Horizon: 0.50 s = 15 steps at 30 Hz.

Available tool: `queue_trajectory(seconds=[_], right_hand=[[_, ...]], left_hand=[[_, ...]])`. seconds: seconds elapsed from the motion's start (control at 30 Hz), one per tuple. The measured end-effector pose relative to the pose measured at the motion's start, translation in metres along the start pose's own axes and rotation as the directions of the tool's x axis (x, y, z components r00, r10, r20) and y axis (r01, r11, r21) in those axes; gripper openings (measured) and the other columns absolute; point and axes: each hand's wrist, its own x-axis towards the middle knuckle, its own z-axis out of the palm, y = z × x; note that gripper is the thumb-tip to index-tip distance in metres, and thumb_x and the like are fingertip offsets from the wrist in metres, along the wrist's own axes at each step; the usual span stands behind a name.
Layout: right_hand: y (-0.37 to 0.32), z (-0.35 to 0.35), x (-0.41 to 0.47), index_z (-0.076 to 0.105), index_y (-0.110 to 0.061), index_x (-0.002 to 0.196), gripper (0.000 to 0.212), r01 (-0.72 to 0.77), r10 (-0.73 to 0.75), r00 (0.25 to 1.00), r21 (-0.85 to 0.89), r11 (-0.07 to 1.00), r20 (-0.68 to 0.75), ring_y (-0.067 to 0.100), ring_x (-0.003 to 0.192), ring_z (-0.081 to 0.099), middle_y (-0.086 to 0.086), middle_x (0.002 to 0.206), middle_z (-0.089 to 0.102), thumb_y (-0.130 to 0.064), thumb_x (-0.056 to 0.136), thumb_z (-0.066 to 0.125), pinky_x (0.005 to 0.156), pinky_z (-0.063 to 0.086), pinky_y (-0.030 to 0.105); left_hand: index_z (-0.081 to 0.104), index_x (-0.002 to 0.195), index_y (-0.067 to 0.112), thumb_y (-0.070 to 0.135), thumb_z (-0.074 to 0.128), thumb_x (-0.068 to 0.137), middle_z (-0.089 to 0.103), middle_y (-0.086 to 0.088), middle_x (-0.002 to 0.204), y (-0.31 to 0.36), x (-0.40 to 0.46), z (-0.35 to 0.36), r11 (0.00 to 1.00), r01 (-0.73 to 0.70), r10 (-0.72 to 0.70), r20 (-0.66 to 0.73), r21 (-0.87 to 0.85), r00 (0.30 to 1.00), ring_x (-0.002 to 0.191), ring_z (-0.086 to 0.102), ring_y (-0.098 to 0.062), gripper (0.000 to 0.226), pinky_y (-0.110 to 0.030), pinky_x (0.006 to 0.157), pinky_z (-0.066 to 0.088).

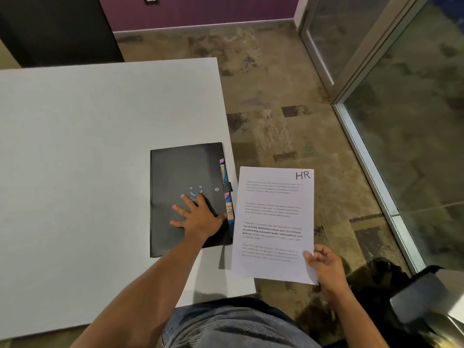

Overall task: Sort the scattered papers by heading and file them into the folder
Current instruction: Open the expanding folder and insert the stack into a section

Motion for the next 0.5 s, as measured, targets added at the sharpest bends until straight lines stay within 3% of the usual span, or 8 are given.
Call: queue_trajectory(seconds=[0.23,0.5], right_hand=[[-0.001,-0.001,0.003,0.059,0.002,0.095,0.008,0.003,-0.003,1.000,0.020,1.000,-0.013,0.031,0.077,0.071,0.014,0.086,0.076,0.004,0.089,0.065,0.065,0.056,0.036],[0.000,-0.004,-0.004,0.059,0.001,0.094,0.008,0.017,-0.016,1.000,0.056,0.998,-0.023,0.029,0.077,0.070,0.011,0.084,0.076,0.007,0.090,0.063,0.057,0.058,0.026]], left_hand=[[-0.006,0.153,0.019,0.080,0.061,0.068,-0.020,-0.019,0.159,0.014,0.003,-0.002,0.998,0.069,-0.070,0.062,0.010,0.996,0.142,-0.013,-0.053,0.124,-0.076,0.105,0.010],[-0.005,0.153,0.020,0.071,0.065,0.073,-0.016,-0.022,0.159,0.026,0.001,-0.007,0.996,0.082,-0.081,0.070,-0.020,0.994,0.142,-0.010,-0.054,0.119,-0.071,0.108,0.014]])
